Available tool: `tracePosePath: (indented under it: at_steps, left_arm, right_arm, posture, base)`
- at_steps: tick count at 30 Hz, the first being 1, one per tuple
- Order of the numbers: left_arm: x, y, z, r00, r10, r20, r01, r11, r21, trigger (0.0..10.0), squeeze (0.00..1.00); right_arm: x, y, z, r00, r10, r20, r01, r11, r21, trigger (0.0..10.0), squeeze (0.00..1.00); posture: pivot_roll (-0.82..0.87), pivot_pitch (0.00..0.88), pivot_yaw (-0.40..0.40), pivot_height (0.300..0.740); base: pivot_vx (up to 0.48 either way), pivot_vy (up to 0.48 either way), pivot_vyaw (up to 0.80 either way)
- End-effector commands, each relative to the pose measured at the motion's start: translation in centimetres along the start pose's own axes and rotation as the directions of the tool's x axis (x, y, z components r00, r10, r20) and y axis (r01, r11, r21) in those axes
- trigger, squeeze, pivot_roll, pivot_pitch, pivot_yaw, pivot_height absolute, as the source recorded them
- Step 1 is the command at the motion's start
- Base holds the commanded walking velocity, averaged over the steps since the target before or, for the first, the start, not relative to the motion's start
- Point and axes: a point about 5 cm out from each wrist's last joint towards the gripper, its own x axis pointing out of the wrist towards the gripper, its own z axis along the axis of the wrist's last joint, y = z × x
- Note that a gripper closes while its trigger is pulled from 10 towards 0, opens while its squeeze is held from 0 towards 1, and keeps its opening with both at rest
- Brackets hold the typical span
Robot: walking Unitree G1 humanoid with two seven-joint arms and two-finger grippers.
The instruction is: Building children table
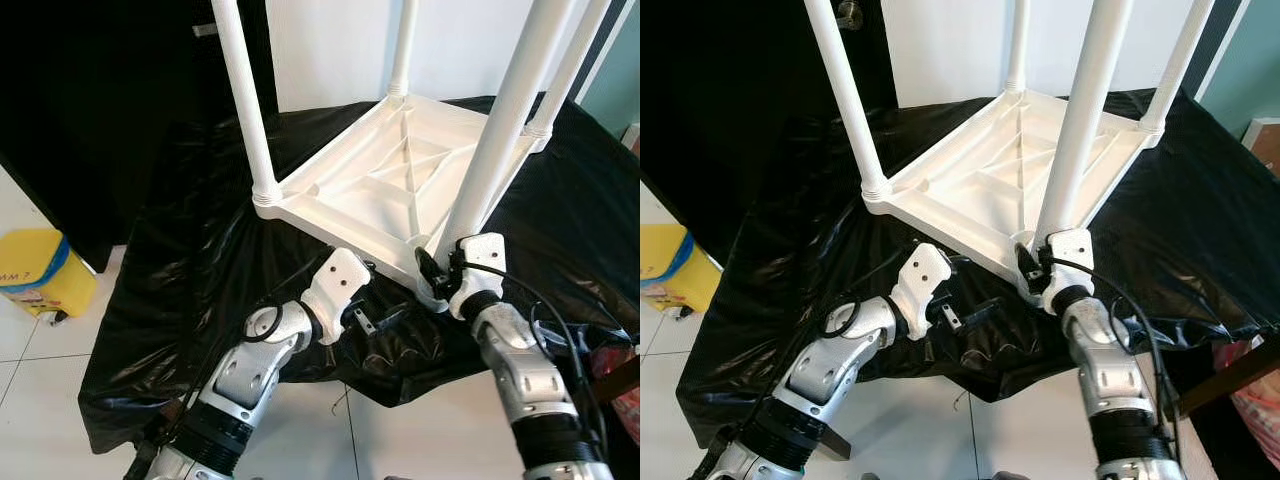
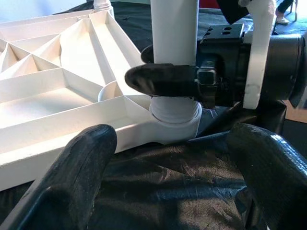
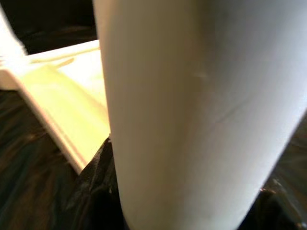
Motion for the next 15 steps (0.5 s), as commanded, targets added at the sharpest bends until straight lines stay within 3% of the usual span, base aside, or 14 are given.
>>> tracePosePath:
  at_steps: [1, 4, 8, 10, 15]
  left_arm:
    - [0.0, 0.2, -0.6, 0.998, 0.064, -0.02, -0.064, 0.998, 0.001, 10.0, 0.0]
    - [0.1, 0.2, -0.6, 0.998, 0.065, -0.02, -0.065, 0.998, 0.007, 10.0, 0.0]
    - [0.1, 0.3, -0.6, 0.997, 0.069, -0.022, -0.069, 0.998, 0.01, 10.0, 0.0]
    - [0.2, 0.3, -0.6, 0.997, 0.074, -0.023, -0.073, 0.997, 0.013, 10.0, 0.0]
    - [0.2, 0.4, -0.6, 0.997, 0.077, -0.024, -0.076, 0.997, 0.02, 10.0, 0.0]
  right_arm:
    - [-0.4, 0.0, -1.7, 0.993, -0.077, -0.089, 0.078, 0.997, 0.011, 10.0, 0.0]
    - [-0.7, 0.8, -2.0, 0.97, -0.212, -0.116, 0.217, 0.976, 0.029, 10.0, 0.0]
    - [-1.0, 1.2, -2.0, 0.953, -0.281, -0.113, 0.287, 0.957, 0.039, 10.0, 0.0]
    - [-1.1, 2.1, -1.9, 0.955, -0.273, -0.117, 0.282, 0.957, 0.066, 10.0, 0.0]
    - [-1.0, 2.5, -1.3, 0.963, -0.257, -0.088, 0.264, 0.96, 0.092, 10.0, 0.0]
  posture:
    - [-0.17, 0.063, 0.012, 0.74]
    - [-0.17, 0.057, 0.007, 0.74]
    - [-0.17, 0.052, 0.005, 0.74]
    - [-0.16, 0.047, 0.004, 0.74]
    - [-0.16, 0.043, 0.006, 0.74]
  base:
    - [0.0, 0.0, 0.0]
    - [0.0, 0.0, 0.0]
    - [0.0, 0.0, 0.0]
    - [0.0, 0.0, 0.0]
    - [0.0, 0.0, 0.0]
